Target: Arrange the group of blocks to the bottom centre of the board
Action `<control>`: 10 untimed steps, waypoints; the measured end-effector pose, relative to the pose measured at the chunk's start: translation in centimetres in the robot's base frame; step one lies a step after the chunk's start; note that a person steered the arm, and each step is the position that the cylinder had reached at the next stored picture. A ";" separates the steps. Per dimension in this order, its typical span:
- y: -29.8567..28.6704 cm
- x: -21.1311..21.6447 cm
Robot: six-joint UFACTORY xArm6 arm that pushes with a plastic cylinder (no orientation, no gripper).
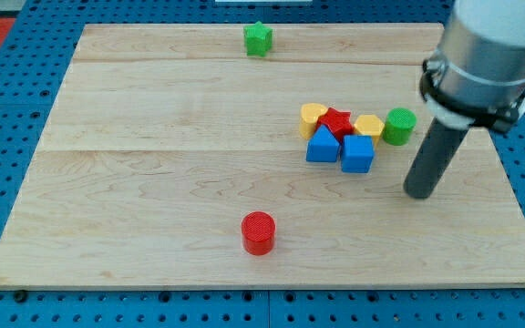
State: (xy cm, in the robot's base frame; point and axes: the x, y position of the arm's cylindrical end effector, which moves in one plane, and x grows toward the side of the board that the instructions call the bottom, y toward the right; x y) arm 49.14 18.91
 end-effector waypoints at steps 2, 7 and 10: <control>2.6 -8.8; -15.7 -4.5; -21.2 -0.9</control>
State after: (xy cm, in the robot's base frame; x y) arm 48.26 -2.24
